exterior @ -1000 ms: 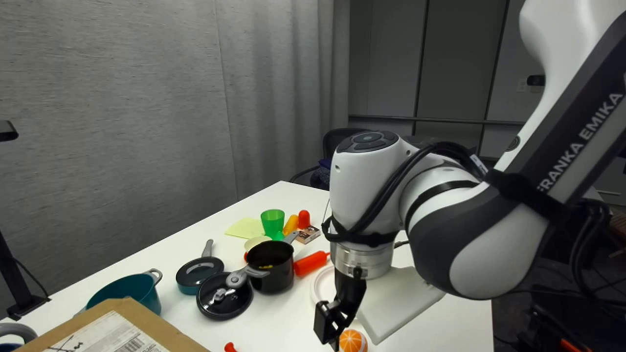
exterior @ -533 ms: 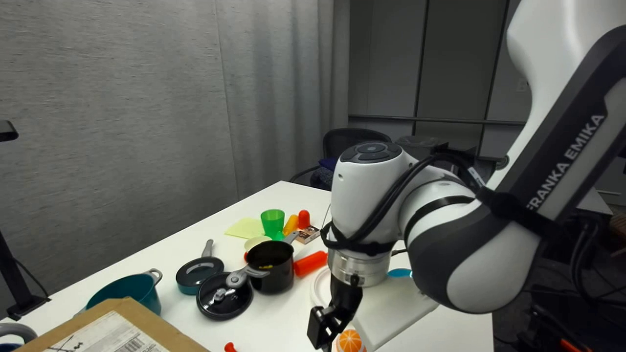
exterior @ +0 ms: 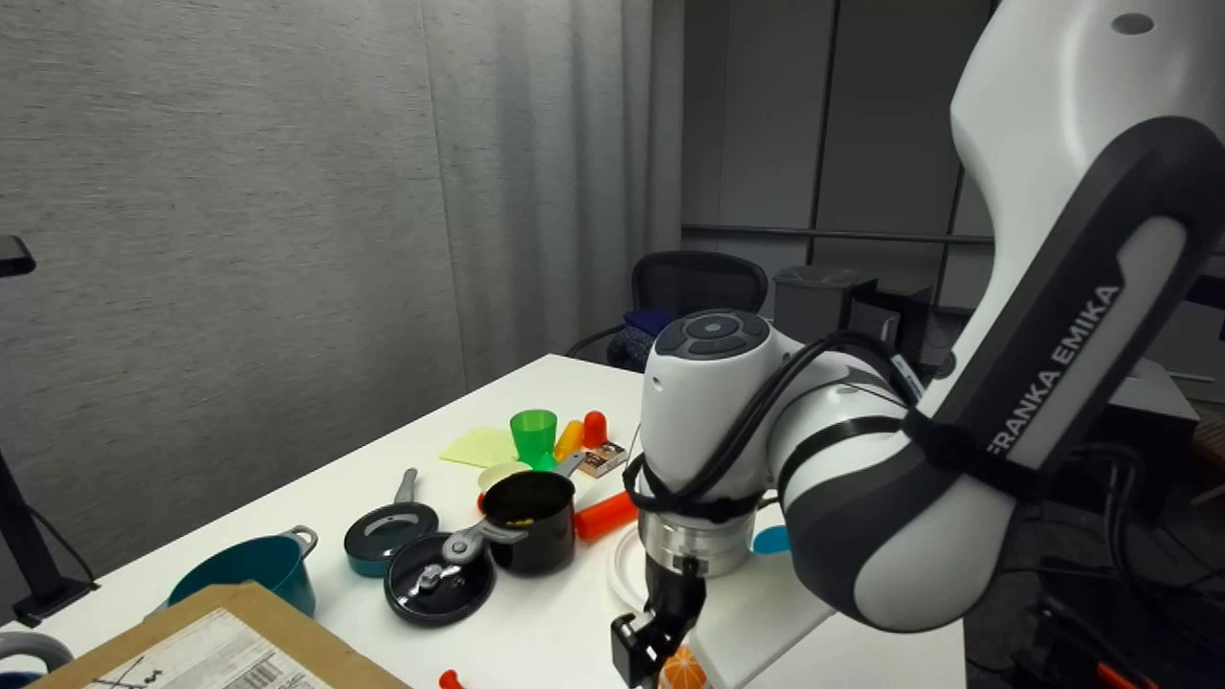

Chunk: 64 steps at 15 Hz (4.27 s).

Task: Pick the stuffed fruits on the tray and put them on the plate

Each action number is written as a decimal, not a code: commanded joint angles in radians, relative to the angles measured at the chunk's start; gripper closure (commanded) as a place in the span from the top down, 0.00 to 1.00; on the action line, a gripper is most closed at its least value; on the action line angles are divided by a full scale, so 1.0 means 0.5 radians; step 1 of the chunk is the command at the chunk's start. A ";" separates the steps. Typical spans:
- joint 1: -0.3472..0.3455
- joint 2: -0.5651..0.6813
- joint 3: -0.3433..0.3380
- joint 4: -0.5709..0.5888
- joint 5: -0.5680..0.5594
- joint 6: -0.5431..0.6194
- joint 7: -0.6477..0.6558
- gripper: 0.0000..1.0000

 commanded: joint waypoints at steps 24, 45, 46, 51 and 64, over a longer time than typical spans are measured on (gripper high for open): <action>-0.255 0.170 -0.273 0.441 0.274 -0.173 -0.067 0.39; -0.598 0.074 0.368 0.634 1.132 -1.160 -1.454 1.00; -0.597 0.071 0.351 0.668 1.127 -1.286 -1.502 1.00; -0.540 0.077 0.420 0.583 1.397 -1.188 -1.557 1.00; -0.425 0.104 0.501 0.499 1.488 -1.086 -1.583 1.00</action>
